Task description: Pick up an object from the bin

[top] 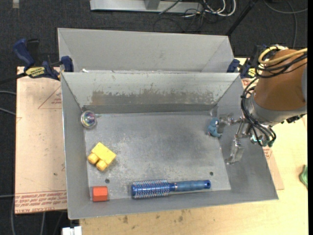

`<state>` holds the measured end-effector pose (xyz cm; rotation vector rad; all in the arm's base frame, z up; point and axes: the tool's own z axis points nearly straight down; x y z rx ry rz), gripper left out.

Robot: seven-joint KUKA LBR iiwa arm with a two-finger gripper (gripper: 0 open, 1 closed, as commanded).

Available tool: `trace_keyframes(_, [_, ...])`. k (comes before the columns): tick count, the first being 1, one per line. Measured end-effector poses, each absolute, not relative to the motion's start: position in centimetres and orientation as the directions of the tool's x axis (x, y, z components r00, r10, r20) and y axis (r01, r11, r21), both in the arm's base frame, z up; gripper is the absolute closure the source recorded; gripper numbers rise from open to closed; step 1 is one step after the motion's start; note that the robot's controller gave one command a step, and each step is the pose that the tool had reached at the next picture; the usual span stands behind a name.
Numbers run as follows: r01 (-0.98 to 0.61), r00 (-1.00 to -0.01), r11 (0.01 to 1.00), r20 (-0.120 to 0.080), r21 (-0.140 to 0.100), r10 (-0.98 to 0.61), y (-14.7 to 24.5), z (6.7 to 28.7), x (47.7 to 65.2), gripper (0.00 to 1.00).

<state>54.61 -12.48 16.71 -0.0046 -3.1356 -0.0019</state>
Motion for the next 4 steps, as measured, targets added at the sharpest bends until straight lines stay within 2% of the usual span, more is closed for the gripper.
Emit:
trace_keyframes(1, [0.196, -0.981, 0.981, -0.003, 0.002, 0.196, -14.9, 6.7, 61.8, 0.00])
trace_keyframes(2, [0.119, -0.993, 0.993, -0.007, -0.001, 0.119, -15.2, 10.2, 64.7, 0.00])
trace_keyframes(3, [0.056, -0.998, 0.998, -0.002, 0.000, 0.056, -15.3, 10.0, 63.6, 0.00])
trace_keyframes(4, [0.093, -0.996, 0.996, -0.001, 0.002, 0.093, -14.8, 6.9, 63.0, 0.00])
